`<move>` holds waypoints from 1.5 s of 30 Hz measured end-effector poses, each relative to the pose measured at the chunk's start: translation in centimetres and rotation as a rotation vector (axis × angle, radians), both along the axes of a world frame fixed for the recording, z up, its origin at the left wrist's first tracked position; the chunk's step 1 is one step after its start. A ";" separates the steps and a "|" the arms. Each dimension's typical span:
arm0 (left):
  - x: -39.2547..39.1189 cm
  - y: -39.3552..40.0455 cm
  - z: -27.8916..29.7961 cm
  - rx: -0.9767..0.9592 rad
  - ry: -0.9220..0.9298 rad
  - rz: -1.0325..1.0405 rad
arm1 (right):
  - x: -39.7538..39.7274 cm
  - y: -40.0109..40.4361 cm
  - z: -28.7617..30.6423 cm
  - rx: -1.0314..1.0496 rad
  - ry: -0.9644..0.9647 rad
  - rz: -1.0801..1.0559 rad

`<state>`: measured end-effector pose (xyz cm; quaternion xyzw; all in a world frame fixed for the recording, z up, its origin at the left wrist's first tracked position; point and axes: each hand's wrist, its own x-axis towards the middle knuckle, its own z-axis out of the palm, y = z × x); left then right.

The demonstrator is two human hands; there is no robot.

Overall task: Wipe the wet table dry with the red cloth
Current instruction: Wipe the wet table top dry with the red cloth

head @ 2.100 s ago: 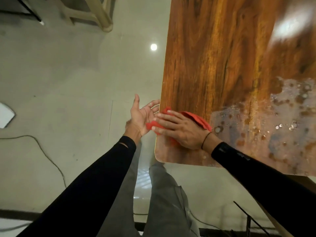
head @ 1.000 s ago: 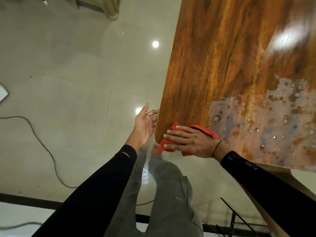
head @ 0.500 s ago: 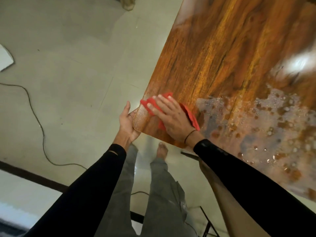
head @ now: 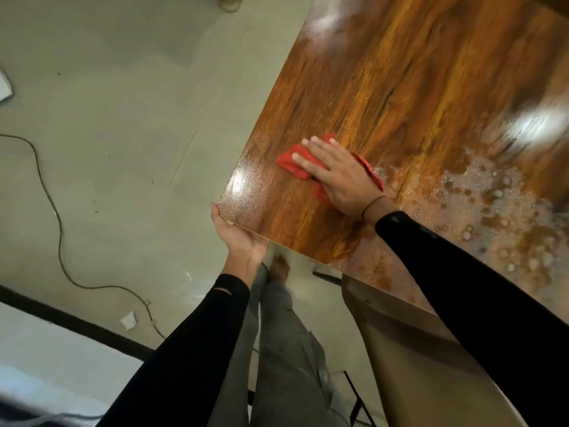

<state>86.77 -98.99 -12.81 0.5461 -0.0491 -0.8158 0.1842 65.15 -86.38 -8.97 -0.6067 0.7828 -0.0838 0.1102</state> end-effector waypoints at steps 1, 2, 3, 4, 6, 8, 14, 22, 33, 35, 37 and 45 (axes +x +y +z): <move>-0.3 0.3 0.0 -0.008 -0.019 0.035 | -0.6 -0.5 0.1 -0.008 0.004 -0.068; -0.6 0.4 -0.1 -0.018 -0.033 0.061 | -0.8 -1.0 0.2 -0.016 0.007 -0.142; -0.8 0.3 -0.1 -0.030 -0.046 0.077 | -0.6 -1.5 0.3 -0.024 0.008 -0.214; -0.9 0.0 -0.1 -0.041 -0.055 0.087 | -0.1 -1.9 0.3 -0.031 0.009 -0.278; -0.6 -0.9 0.2 -0.050 -0.058 0.067 | 1.3 -2.5 0.6 -0.032 0.004 -0.372; 0.3 -2.6 0.3 -0.086 -0.058 -0.045 | 3.6 -2.8 0.8 -0.027 -0.013 -0.382; 0.1 -10.2 0.5 -0.267 -0.098 -0.494 | 11.8 -0.9 -0.9 -0.008 -0.033 0.068; -7.2 -14.7 0.5 -0.485 -0.133 -0.927 | 6.1 0.0 -1.1 -0.047 -0.059 -0.039; -9.0 -14.9 -1.0 -0.351 0.077 -0.896 | 1.5 -11.1 0.1 -0.035 -0.005 -0.389; -9.6 -15.2 -0.9 -0.354 0.074 -0.871 | 2.0 -10.6 -0.3 -0.052 -0.009 -0.258; -10.0 -15.5 -0.9 -0.385 0.066 -0.866 | 2.5 -9.3 -0.6 -0.041 -0.040 -0.099; -10.4 -16.3 -1.0 -0.388 0.087 -0.903 | -1.0 -7.5 -0.7 -0.062 0.005 -0.300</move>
